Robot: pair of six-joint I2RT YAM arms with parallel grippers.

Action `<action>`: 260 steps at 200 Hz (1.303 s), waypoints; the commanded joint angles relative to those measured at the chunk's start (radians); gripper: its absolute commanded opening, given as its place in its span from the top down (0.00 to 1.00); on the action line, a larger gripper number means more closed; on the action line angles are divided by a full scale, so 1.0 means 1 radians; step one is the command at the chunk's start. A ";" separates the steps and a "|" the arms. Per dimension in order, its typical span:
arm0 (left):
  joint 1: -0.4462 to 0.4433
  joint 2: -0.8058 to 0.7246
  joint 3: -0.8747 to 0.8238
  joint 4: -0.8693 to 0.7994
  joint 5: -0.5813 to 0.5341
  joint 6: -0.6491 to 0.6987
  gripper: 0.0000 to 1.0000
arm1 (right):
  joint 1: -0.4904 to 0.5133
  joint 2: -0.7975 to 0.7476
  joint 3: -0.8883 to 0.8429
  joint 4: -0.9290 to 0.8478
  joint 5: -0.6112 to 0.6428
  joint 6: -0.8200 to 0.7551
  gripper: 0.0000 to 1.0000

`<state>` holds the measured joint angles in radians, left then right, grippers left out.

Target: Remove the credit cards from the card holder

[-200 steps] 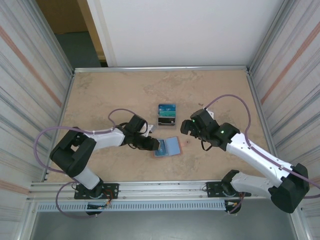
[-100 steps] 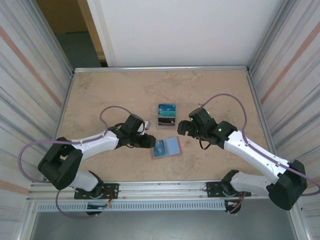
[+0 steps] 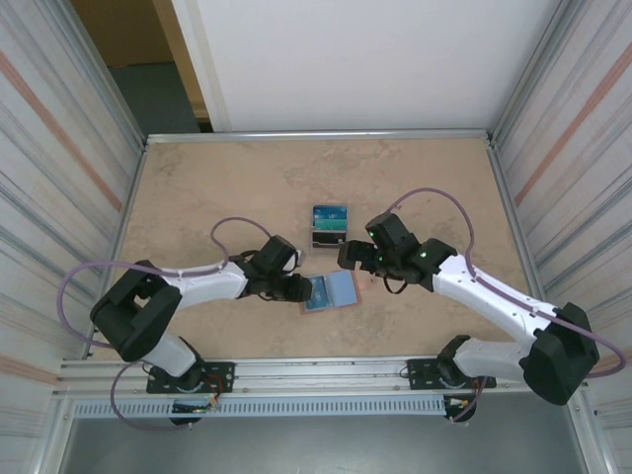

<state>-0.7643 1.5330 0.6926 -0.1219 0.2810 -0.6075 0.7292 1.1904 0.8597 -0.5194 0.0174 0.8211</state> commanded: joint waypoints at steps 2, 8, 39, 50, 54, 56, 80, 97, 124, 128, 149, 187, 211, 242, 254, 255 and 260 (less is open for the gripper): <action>-0.003 0.036 0.037 0.033 -0.047 -0.001 0.65 | 0.002 0.010 -0.026 0.046 -0.057 0.005 0.01; -0.003 0.043 0.046 0.033 -0.053 0.003 0.65 | -0.002 0.012 -0.035 0.061 -0.073 0.009 0.00; -0.004 0.059 0.082 0.012 -0.090 0.024 0.66 | -0.034 0.015 -0.086 0.159 -0.194 0.010 0.16; -0.004 0.056 0.089 -0.006 -0.110 0.030 0.69 | -0.041 0.015 -0.099 0.179 -0.216 0.016 0.19; -0.006 0.054 0.092 -0.013 -0.121 0.033 0.69 | -0.042 0.014 -0.104 0.186 -0.220 0.018 0.21; -0.007 0.052 0.094 -0.016 -0.126 0.034 0.70 | -0.043 0.014 -0.106 0.188 -0.223 0.020 0.22; -0.036 0.017 0.088 -0.033 -0.215 0.040 0.69 | -0.056 0.028 -0.115 0.217 -0.294 0.016 0.30; -0.060 -0.009 0.077 -0.033 -0.276 0.036 0.65 | -0.055 0.048 -0.120 0.234 -0.323 0.014 0.33; -0.089 -0.029 0.058 -0.022 -0.350 0.034 0.64 | -0.055 0.103 -0.141 0.281 -0.368 0.028 0.40; -0.090 -0.030 0.054 -0.018 -0.353 0.034 0.64 | -0.053 0.113 -0.144 0.290 -0.378 0.031 0.43; -0.092 -0.028 0.038 0.017 -0.343 0.027 0.65 | -0.054 0.166 -0.165 0.353 -0.414 0.048 0.52; -0.091 0.004 0.027 0.064 -0.292 0.005 0.70 | -0.052 0.252 -0.175 0.403 -0.433 0.053 0.64; -0.091 0.017 0.024 0.087 -0.270 -0.005 0.71 | -0.052 0.287 -0.186 0.438 -0.446 0.061 0.68; -0.093 0.027 0.024 0.091 -0.265 -0.009 0.73 | -0.051 0.338 -0.191 0.482 -0.466 0.071 0.76; -0.093 0.030 0.022 0.090 -0.267 -0.009 0.74 | -0.051 0.353 -0.193 0.496 -0.470 0.073 0.77; -0.093 0.029 0.023 0.090 -0.267 -0.009 0.74 | -0.051 0.354 -0.193 0.498 -0.470 0.073 0.77; -0.093 0.030 0.024 0.088 -0.268 -0.009 0.74 | -0.052 0.360 -0.193 0.502 -0.472 0.074 0.77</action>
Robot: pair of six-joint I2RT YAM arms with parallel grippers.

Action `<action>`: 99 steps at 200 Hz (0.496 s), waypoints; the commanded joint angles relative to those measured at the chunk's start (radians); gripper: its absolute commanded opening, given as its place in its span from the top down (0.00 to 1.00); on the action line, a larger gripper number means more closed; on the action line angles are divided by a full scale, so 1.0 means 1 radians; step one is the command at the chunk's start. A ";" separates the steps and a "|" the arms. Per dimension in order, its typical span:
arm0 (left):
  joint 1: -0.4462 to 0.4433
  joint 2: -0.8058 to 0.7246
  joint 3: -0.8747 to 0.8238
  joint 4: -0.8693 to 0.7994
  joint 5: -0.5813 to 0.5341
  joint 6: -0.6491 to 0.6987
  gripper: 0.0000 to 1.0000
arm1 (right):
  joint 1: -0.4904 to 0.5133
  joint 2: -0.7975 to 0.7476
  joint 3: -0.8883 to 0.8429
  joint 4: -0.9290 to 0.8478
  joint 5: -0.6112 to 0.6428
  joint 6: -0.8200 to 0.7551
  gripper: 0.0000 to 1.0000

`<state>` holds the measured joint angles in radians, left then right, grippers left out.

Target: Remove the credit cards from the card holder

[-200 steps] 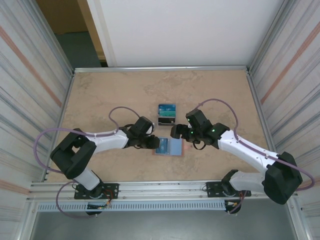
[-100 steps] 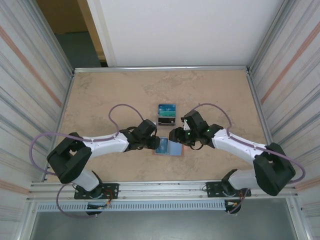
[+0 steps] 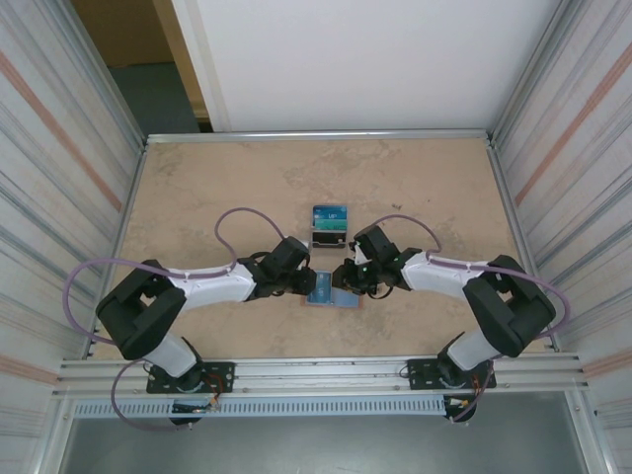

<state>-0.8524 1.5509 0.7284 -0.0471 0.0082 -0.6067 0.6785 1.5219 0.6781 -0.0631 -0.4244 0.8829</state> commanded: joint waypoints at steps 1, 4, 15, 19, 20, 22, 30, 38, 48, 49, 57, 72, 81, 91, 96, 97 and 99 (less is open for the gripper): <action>-0.005 0.013 -0.011 0.013 0.005 -0.011 0.74 | -0.001 0.030 -0.011 0.047 -0.031 0.012 0.77; -0.005 0.012 -0.011 0.011 0.006 -0.010 0.74 | -0.001 0.034 -0.011 0.049 -0.031 0.012 0.77; -0.005 0.014 -0.012 0.010 0.007 -0.012 0.75 | -0.001 0.046 -0.012 0.059 -0.035 0.013 0.79; -0.005 0.014 -0.011 0.011 0.008 -0.013 0.75 | 0.000 0.050 -0.012 0.063 -0.038 0.014 0.79; -0.004 0.014 -0.012 0.011 0.007 -0.013 0.75 | -0.001 0.050 -0.012 0.065 -0.038 0.014 0.79; -0.005 0.014 -0.012 0.010 0.009 -0.014 0.75 | -0.002 0.051 -0.012 0.067 -0.039 0.015 0.79; -0.004 0.015 -0.012 0.010 0.012 -0.015 0.76 | 0.000 0.059 -0.012 0.074 -0.041 0.016 0.79; -0.005 0.017 -0.012 0.010 0.015 -0.017 0.76 | -0.001 0.064 -0.012 0.079 -0.041 0.018 0.79; -0.006 0.019 -0.013 0.009 0.018 -0.020 0.77 | -0.001 0.072 -0.012 0.082 -0.041 0.019 0.80; -0.006 0.019 -0.013 0.009 0.018 -0.019 0.77 | -0.002 0.072 -0.012 0.083 -0.041 0.019 0.80; -0.007 0.020 -0.015 0.009 0.019 -0.021 0.78 | -0.001 0.079 -0.012 0.086 -0.042 0.019 0.80; -0.008 0.022 -0.015 0.009 0.019 -0.023 0.78 | -0.002 0.090 -0.012 0.091 -0.045 0.020 0.81; -0.010 0.022 -0.015 0.007 0.018 -0.024 0.78 | -0.002 0.097 -0.012 0.096 -0.048 0.021 0.81; -0.010 0.022 -0.015 0.005 0.019 -0.025 0.78 | -0.002 0.102 -0.014 0.103 -0.056 0.022 0.81; -0.011 0.023 -0.013 0.003 0.018 -0.025 0.78 | -0.002 0.105 -0.015 0.108 -0.059 0.024 0.82; -0.011 0.023 -0.014 0.003 0.019 -0.025 0.78 | -0.002 0.106 -0.015 0.109 -0.060 0.024 0.82; -0.011 0.023 -0.014 0.002 0.019 -0.025 0.78 | -0.002 0.107 -0.015 0.111 -0.062 0.024 0.82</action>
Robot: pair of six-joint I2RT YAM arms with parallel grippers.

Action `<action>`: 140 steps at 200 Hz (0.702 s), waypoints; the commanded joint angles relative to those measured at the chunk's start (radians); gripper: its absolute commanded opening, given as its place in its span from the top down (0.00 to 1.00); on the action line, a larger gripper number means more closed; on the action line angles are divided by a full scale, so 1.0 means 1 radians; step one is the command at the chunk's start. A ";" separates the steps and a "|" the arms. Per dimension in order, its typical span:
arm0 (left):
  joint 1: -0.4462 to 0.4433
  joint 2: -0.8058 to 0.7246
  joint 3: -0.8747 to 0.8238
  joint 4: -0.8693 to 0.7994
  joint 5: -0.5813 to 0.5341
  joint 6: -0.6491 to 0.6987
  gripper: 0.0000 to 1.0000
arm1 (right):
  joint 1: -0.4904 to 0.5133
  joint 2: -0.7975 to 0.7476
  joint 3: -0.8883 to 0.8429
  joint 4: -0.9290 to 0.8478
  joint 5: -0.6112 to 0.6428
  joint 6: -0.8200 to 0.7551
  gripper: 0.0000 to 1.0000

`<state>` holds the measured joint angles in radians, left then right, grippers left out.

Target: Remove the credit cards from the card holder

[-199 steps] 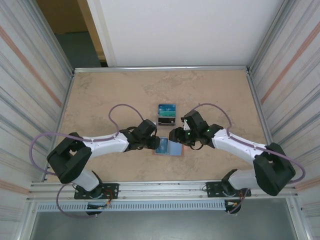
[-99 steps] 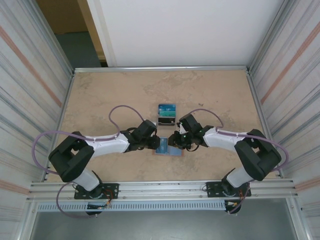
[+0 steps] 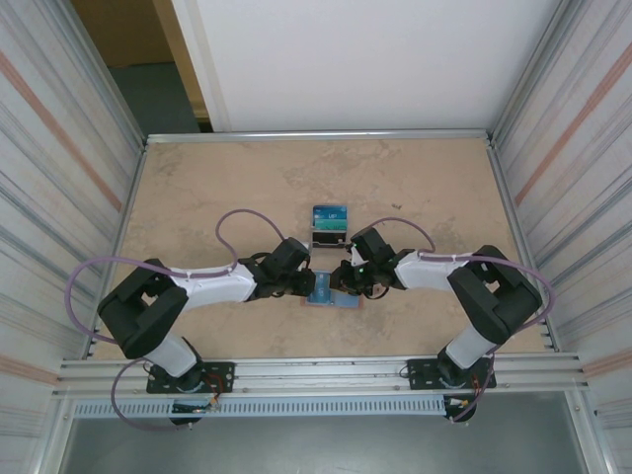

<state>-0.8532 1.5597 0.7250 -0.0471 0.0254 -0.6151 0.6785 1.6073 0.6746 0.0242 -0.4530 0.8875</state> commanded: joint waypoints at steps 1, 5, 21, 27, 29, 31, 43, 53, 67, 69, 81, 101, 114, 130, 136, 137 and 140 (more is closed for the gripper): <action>-0.010 0.014 -0.009 0.002 0.002 -0.017 0.78 | -0.002 0.022 -0.011 0.025 -0.033 0.020 0.82; -0.010 0.015 -0.008 0.000 0.001 -0.019 0.79 | -0.003 0.025 -0.012 0.028 -0.035 0.021 0.82; -0.011 0.020 -0.006 -0.003 0.002 -0.022 0.79 | -0.004 0.028 -0.013 0.038 -0.044 0.024 0.82; -0.011 0.022 -0.006 -0.005 0.002 -0.022 0.79 | -0.004 0.026 -0.014 0.042 -0.046 0.025 0.82; -0.011 0.022 -0.005 -0.005 0.002 -0.022 0.79 | -0.004 0.025 -0.014 0.043 -0.048 0.025 0.83; -0.012 0.023 -0.005 -0.005 0.003 -0.023 0.79 | -0.004 0.026 -0.014 0.043 -0.050 0.025 0.83; -0.013 0.026 -0.004 -0.012 0.004 -0.026 0.79 | -0.006 0.023 -0.015 0.050 -0.057 0.028 0.83; -0.013 0.029 -0.002 -0.016 0.006 -0.029 0.80 | -0.008 0.018 -0.016 0.054 -0.062 0.029 0.83; -0.014 0.032 0.000 -0.027 0.007 -0.032 0.81 | -0.012 0.011 -0.016 0.055 -0.068 0.030 0.84; -0.015 0.033 0.000 -0.028 0.007 -0.031 0.81 | -0.012 0.010 -0.016 0.055 -0.067 0.030 0.84; -0.017 0.034 0.001 -0.037 0.005 -0.032 0.81 | -0.013 0.001 -0.018 0.057 -0.070 0.030 0.85; -0.019 0.034 0.002 -0.049 0.003 -0.035 0.82 | -0.016 -0.013 -0.021 0.057 -0.078 0.031 0.85; -0.021 0.034 0.002 -0.054 0.003 -0.037 0.82 | -0.020 -0.020 -0.024 0.057 -0.084 0.031 0.85; -0.024 0.033 0.002 -0.059 0.003 -0.038 0.82 | -0.025 -0.027 -0.027 0.059 -0.089 0.034 0.84; -0.025 0.031 0.002 -0.060 0.004 -0.038 0.82 | -0.027 -0.028 -0.027 0.063 -0.090 0.036 0.84; -0.025 0.032 0.003 -0.061 0.003 -0.038 0.82 | -0.027 -0.028 -0.027 0.063 -0.091 0.037 0.84; -0.026 0.031 0.002 -0.060 0.003 -0.038 0.82 | -0.028 -0.027 -0.029 0.065 -0.092 0.037 0.84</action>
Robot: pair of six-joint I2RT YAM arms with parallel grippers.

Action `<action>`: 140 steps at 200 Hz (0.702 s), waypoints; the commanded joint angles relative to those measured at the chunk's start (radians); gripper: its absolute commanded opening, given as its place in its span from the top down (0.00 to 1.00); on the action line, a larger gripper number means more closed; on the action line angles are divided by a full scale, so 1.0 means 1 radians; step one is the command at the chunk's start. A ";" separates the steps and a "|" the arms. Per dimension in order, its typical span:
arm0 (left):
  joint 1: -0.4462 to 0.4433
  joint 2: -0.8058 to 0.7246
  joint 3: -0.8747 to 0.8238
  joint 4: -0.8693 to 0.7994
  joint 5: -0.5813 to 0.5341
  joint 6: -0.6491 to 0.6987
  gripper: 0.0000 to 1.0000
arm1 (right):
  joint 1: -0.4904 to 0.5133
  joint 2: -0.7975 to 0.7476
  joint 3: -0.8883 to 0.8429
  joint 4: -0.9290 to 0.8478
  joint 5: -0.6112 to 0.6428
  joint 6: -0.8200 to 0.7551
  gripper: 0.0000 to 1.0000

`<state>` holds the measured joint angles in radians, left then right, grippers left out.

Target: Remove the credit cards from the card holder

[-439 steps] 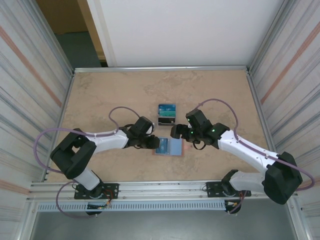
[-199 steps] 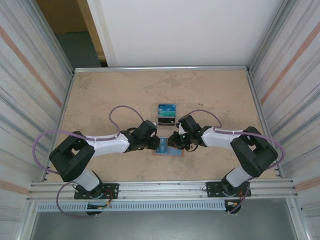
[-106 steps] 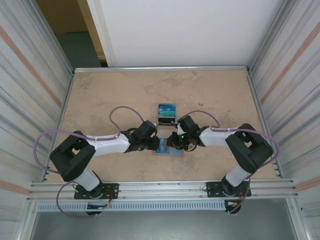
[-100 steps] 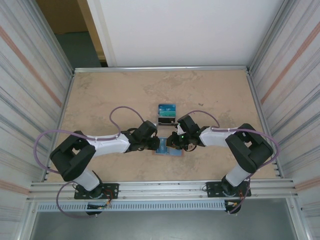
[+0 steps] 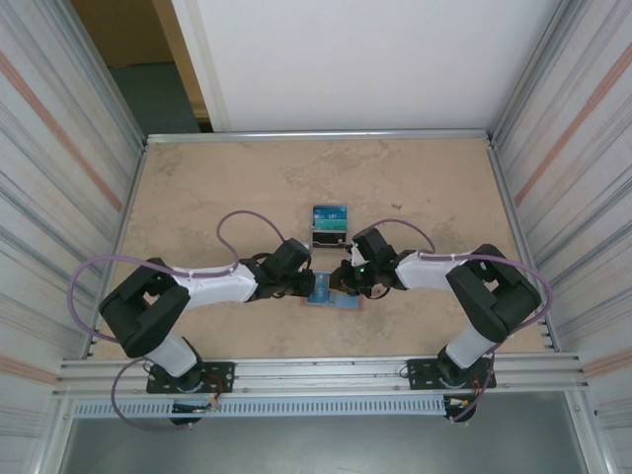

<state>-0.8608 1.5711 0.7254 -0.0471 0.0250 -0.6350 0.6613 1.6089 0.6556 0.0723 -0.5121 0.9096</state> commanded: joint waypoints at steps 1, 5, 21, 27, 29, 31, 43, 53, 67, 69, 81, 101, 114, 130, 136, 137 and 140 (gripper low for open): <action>-0.017 0.019 0.002 -0.060 0.003 -0.019 0.82 | -0.011 -0.030 -0.010 0.017 -0.033 0.015 0.84; -0.019 0.020 0.004 -0.063 0.003 -0.020 0.82 | -0.011 -0.032 -0.009 0.019 -0.035 0.017 0.84; -0.022 0.018 0.004 -0.066 0.003 -0.021 0.82 | -0.016 -0.031 -0.013 0.030 -0.044 0.023 0.84; -0.024 0.018 0.004 -0.068 0.003 -0.022 0.82 | -0.016 -0.030 -0.014 0.034 -0.047 0.025 0.84; -0.024 0.017 0.004 -0.068 0.002 -0.024 0.82 | -0.016 -0.030 -0.014 0.034 -0.048 0.025 0.83; -0.025 0.017 0.005 -0.068 0.003 -0.024 0.82 | -0.016 -0.029 -0.014 0.034 -0.048 0.027 0.83; -0.029 0.015 0.004 -0.069 0.002 -0.025 0.82 | -0.018 -0.027 -0.016 0.037 -0.048 0.028 0.83; -0.030 0.014 0.003 -0.072 -0.004 -0.027 0.82 | -0.018 -0.025 -0.018 0.035 -0.045 0.030 0.83; -0.031 0.012 0.002 -0.074 -0.011 -0.032 0.82 | -0.017 -0.027 -0.022 0.026 -0.030 0.032 0.83; -0.031 0.012 0.002 -0.075 -0.012 -0.034 0.82 | -0.018 -0.027 -0.022 0.022 -0.028 0.032 0.83; -0.030 0.009 0.001 -0.077 -0.017 -0.038 0.82 | -0.017 -0.027 -0.024 0.008 -0.016 0.030 0.82; -0.031 0.007 0.000 -0.078 -0.022 -0.044 0.82 | -0.017 -0.029 -0.025 -0.008 -0.007 0.028 0.80; -0.032 0.008 0.001 -0.080 -0.022 -0.047 0.82 | -0.015 -0.029 -0.025 -0.017 0.000 0.025 0.80; -0.031 0.008 0.002 -0.085 -0.022 -0.049 0.82 | -0.014 -0.029 -0.021 -0.028 0.008 0.023 0.79; -0.032 0.009 0.004 -0.086 -0.022 -0.049 0.82 | -0.015 -0.030 -0.022 -0.034 0.011 0.023 0.80; -0.031 0.009 0.003 -0.086 -0.023 -0.049 0.82 | -0.015 -0.030 -0.022 -0.035 0.011 0.023 0.80; -0.032 0.009 0.004 -0.089 -0.023 -0.049 0.82 | -0.015 -0.030 -0.021 -0.038 0.014 0.023 0.79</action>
<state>-0.8841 1.5707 0.7269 -0.0513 0.0212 -0.6685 0.6521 1.5990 0.6449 0.0925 -0.5289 0.9287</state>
